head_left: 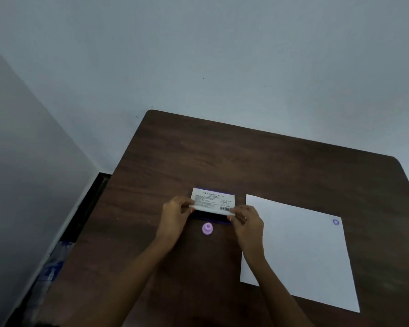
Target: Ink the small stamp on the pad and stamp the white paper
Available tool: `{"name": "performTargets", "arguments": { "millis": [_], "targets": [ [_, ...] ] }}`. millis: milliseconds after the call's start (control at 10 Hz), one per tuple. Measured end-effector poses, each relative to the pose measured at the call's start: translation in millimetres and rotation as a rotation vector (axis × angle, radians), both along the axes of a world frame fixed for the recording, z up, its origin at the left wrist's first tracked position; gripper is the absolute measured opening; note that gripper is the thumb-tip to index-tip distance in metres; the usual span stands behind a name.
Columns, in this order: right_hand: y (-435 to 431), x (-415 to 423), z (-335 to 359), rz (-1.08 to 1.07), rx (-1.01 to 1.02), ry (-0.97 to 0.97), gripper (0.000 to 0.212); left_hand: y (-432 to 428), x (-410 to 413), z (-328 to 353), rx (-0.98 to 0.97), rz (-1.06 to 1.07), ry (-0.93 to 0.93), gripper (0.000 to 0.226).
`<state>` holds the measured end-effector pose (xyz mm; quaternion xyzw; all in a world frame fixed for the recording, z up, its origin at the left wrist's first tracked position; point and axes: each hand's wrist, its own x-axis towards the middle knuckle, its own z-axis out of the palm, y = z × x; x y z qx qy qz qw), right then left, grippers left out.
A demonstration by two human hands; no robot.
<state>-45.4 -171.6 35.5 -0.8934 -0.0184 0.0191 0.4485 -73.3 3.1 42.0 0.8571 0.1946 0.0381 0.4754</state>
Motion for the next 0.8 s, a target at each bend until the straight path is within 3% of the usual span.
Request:
{"name": "performTargets", "arguments": {
  "millis": [500, 600, 700, 800],
  "targets": [
    [-1.7, -25.5, -34.7, 0.149, -0.266, 0.005, 0.033, -8.2, -22.6, -35.1, 0.244, -0.145, 0.008, 0.037],
    [-0.2, -23.3, -33.1, 0.108, -0.297, -0.060, 0.030, -10.0, -18.3, -32.9, 0.432, -0.140, -0.061, 0.027],
    [0.0, -16.0, -23.8, 0.051, -0.277, -0.032, 0.037, -13.8, -6.9, -29.9, 0.621, -0.167, -0.124, 0.031],
    [3.5, -6.2, -25.9, 0.082, -0.381, -0.140, 0.047, -19.4, 6.4, -33.4, 0.763, -0.207, -0.129, 0.056]
  ]
}}
